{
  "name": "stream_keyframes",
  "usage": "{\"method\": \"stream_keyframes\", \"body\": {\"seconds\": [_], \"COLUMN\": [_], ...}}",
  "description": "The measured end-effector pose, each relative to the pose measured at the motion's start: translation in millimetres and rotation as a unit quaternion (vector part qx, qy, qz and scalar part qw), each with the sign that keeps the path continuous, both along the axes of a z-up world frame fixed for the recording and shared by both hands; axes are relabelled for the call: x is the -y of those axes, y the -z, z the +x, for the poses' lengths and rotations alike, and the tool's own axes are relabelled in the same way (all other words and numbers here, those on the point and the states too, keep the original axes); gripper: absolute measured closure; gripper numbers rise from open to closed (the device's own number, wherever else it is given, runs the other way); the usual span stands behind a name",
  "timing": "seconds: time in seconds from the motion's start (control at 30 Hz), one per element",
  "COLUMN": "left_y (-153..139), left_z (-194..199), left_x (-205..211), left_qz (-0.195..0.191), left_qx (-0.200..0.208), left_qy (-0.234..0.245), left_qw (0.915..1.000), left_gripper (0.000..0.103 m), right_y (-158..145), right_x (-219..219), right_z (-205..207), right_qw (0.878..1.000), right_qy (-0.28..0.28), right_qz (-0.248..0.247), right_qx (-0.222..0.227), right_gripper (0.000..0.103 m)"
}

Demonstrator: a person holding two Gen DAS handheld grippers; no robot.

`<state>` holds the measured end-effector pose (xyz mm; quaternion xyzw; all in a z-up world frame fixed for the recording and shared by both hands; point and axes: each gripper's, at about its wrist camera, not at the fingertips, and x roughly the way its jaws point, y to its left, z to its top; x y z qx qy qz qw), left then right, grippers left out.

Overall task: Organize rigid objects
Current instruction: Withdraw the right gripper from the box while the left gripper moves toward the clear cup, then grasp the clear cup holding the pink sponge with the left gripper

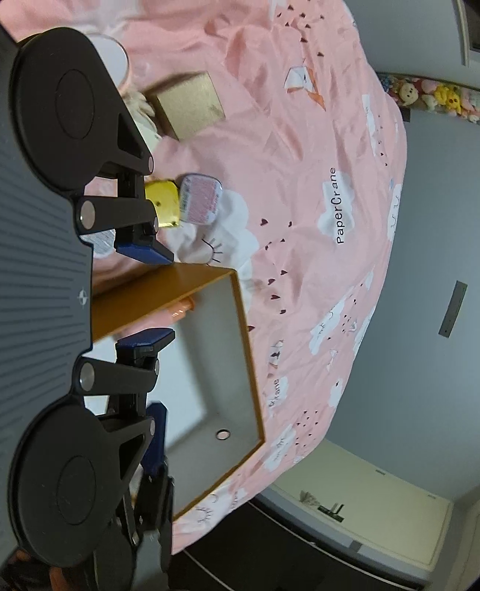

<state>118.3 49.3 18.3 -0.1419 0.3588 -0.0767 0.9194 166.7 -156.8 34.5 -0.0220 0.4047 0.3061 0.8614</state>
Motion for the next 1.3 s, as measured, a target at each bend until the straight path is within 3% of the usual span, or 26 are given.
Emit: {"method": "stream_keyframes", "body": {"seconds": [0.13, 0.3, 0.4, 0.57, 0.67, 0.87, 0.97, 1.0, 1.03, 1.13, 1.23, 1.3], "left_y": [0, 1, 6, 16, 25, 43, 50, 52, 54, 66, 76, 81], "left_z": [-21, -46, -59, -77, -84, -94, -97, -97, -97, -97, -97, -97], "left_x": [-3, -4, -9, -27, -35, -36, -36, -40, -45, -59, -62, -60], "left_qz": [0.007, 0.031, 0.045, 0.032, 0.040, 0.053, 0.017, -0.005, -0.034, -0.120, -0.133, -0.142], "left_qx": [-0.004, -0.012, -0.032, -0.077, -0.112, -0.161, -0.185, -0.193, -0.202, -0.235, -0.251, -0.258], "left_qy": [0.013, 0.039, 0.040, 0.053, 0.066, 0.094, 0.091, 0.074, 0.051, -0.009, -0.053, -0.066], "left_qw": [0.9999, 0.9987, 0.9977, 0.9951, 0.9908, 0.9810, 0.9783, 0.9784, 0.9774, 0.9646, 0.9574, 0.9533], "left_gripper": [0.057, 0.057, 0.057, 0.052, 0.051, 0.048, 0.043, 0.040, 0.035, 0.035, 0.033, 0.026], "right_y": [-7, -1, 9, 25, 36, 59, 64, 67, 69, 72, 78, 85], "right_x": [4, -1, -7, -17, -24, -31, -33, -34, -35, -44, -57, -64], "right_z": [-29, -61, -71, -83, -87, -83, -79, -77, -75, -72, -69, -66], "right_qw": [1.000, 0.999, 0.999, 0.996, 0.994, 0.987, 0.984, 0.982, 0.982, 0.980, 0.978, 0.978], "right_qy": [0.004, -0.029, -0.048, -0.067, -0.074, -0.081, -0.087, -0.089, -0.092, -0.109, -0.127, -0.132], "right_qz": [0.021, 0.016, 0.012, -0.012, -0.036, -0.030, -0.026, -0.028, -0.031, -0.054, -0.074, -0.080], "right_qx": [0.012, -0.002, -0.022, -0.053, -0.067, -0.134, -0.153, -0.161, -0.165, -0.158, -0.146, -0.143], "right_gripper": [0.046, 0.046, 0.046, 0.045, 0.033, 0.033, 0.034, 0.040, 0.052, 0.064, 0.066, 0.066]}}
